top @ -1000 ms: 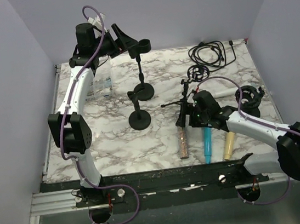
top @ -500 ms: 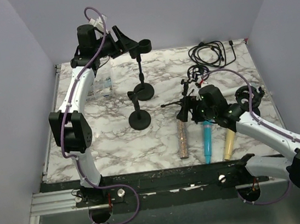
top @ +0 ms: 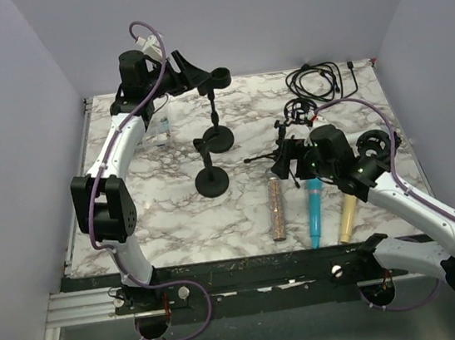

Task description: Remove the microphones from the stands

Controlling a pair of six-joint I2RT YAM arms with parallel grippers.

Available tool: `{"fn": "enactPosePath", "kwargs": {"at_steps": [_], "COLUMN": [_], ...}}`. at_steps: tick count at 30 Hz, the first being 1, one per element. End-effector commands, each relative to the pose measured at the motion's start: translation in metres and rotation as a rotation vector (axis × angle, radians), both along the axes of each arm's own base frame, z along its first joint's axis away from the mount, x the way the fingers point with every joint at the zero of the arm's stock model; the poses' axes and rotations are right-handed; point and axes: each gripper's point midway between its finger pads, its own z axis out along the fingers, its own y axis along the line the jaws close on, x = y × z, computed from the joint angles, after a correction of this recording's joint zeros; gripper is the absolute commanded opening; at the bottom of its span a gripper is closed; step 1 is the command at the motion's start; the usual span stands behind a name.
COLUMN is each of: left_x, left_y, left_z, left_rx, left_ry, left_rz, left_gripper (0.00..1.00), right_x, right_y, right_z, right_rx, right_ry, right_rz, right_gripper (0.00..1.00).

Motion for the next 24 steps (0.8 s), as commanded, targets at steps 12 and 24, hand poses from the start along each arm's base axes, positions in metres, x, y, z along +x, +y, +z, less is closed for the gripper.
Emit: {"fn": "enactPosePath", "kwargs": {"at_steps": [12, 24], "left_x": [-0.008, -0.005], "left_y": [0.015, 0.019], "left_z": [-0.164, -0.103], "left_rx": [0.206, 0.214], "left_ry": [0.335, 0.257], "left_rz": [0.038, 0.065], "left_gripper": [0.57, 0.79], "right_x": [0.004, 0.003], "right_y": [-0.008, -0.013], "right_z": [0.022, 0.035], "right_rx": [-0.017, -0.011], "right_ry": [-0.068, -0.105], "right_rz": [-0.02, -0.033], "right_gripper": [0.91, 0.92]}}
